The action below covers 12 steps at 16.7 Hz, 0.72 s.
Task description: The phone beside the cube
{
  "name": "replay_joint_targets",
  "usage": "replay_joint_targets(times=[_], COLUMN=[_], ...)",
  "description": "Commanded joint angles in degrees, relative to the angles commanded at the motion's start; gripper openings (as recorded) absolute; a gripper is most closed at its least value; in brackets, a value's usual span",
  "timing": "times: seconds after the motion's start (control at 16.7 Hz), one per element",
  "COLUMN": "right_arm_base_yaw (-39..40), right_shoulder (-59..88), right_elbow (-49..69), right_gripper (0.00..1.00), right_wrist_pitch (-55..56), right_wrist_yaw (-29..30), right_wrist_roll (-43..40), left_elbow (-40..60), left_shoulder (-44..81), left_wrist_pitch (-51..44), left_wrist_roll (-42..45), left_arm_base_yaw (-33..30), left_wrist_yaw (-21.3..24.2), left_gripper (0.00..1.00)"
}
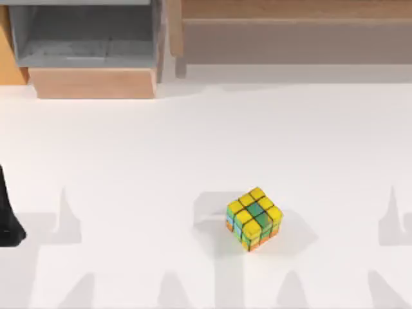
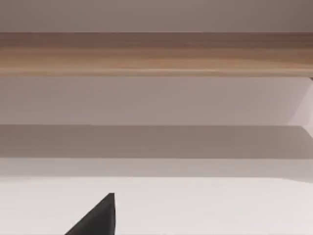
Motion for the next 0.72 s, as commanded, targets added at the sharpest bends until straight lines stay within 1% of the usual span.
replay_joint_targets(times=[0.18, 0.36, 0.54, 0.72], right_arm_base_yaw=[0.00, 0.00, 0.00, 0.00], right_shoulder=[0.00, 0.00, 0.00, 0.00], right_elbow=[0.00, 0.00, 0.00, 0.00], right_gripper=[1.00, 1.00, 1.00, 1.00], right_wrist_pitch=[0.00, 0.00, 0.00, 0.00], right_wrist_yaw=[0.00, 0.00, 0.00, 0.00], right_wrist_roll=[0.00, 0.00, 0.00, 0.00], left_elbow=[0.46, 4.15, 10.84, 19.24], left_shoulder=[0.68, 6.19, 17.13, 32.59], left_wrist_pitch=[-0.43, -4.07, -10.69, -19.03], left_wrist_roll=[0.15, 1.36, 3.61, 6.45], left_arm_base_yaw=[0.16, 1.49, 4.00, 7.15], left_wrist_yaw=[0.00, 0.01, -0.01, -0.01], left_gripper=[1.00, 1.00, 1.00, 1.00])
